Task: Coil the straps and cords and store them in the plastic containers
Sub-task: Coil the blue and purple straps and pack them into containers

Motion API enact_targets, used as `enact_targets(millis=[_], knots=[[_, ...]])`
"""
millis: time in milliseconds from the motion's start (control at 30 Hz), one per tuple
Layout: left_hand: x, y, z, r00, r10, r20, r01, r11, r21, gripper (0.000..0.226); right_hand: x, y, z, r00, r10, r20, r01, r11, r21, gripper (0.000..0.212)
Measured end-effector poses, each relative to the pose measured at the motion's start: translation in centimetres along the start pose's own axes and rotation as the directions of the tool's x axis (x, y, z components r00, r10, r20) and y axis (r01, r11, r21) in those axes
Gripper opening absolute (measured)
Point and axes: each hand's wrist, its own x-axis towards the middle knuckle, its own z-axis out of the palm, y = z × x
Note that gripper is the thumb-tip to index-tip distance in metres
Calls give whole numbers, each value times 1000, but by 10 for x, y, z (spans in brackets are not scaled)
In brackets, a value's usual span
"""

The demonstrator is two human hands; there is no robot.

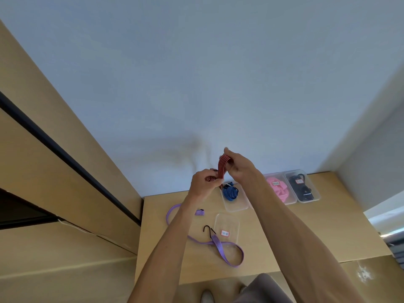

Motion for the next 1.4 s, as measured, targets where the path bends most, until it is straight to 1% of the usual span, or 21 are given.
enact_targets(millis=[100,200,267,367,400,433,467,500,533,567,600,633,700,767,833,933,1033,1100,1200,1333,1400], knots=[[-1,3,-4,996,-45,73,47,999,-20,29,1,0,-3,1000,-25,-16,25,1000,4,14],[1,12,-10,988,-127,88,138,982,-132,22,3,-2,-8,997,-51,-56,51,999,9,17],[3,17,-14,986,-150,69,162,965,-207,18,3,0,-8,990,-82,-111,65,987,-148,21],[7,24,-17,990,-137,34,142,962,-234,10,2,8,-10,976,-154,-156,70,892,-446,20],[7,27,-19,992,-127,16,127,962,-242,8,1,10,-10,970,-187,-153,77,839,-539,23],[9,29,-22,993,-115,-9,109,962,-249,9,1,12,-11,957,-247,-151,83,732,-676,27],[10,31,-26,994,-103,-39,90,962,-256,9,2,14,-13,930,-339,-142,76,555,-828,32],[12,32,-29,993,-95,-68,74,962,-264,10,3,16,-13,885,-453,-108,68,354,-933,33],[13,34,-33,992,-90,-91,63,961,-269,12,2,18,-12,816,-576,-51,96,222,-970,32],[15,34,-36,991,-85,-106,53,960,-273,12,-2,20,-9,743,-669,23,189,176,-966,28],[16,35,-39,990,-79,-120,44,960,-276,13,-5,21,-6,695,-711,106,332,187,-925,21],[17,36,-41,988,-73,-133,34,961,-276,12,-7,23,-2,684,-705,189,473,232,-850,14],[17,38,-42,984,-66,-164,18,962,-274,9,-13,26,8,763,-554,333,586,376,-718,14],[17,39,-43,979,-59,-197,3,963,-271,7,-14,28,14,849,-348,398,526,481,-701,31],[17,38,-46,977,-60,-207,0,960,-279,14,-12,30,13,888,-244,390,456,578,-677,36],[16,38,-52,985,-101,-143,45,936,-349,22,-7,30,2,911,-205,358,393,693,-604,25],[15,34,-50,982,-71,-176,24,967,-252,38,1,32,-7,939,-252,233,342,742,-576,10],[15,31,-47,975,-73,-210,33,982,-187,42,5,38,-13,956,-256,144,285,687,-669,12],[15,29,-44,983,-16,-185,-1,996,-90,43,7,51,-23,967,-232,104,193,403,-895,26],[17,31,-42,987,84,-140,-86,996,-9,34,4,58,-19,956,-238,172,231,248,-941,29],[19,33,-43,988,93,-126,-101,994,-52,33,4,54,-15,957,-227,181,221,162,-962,31]])
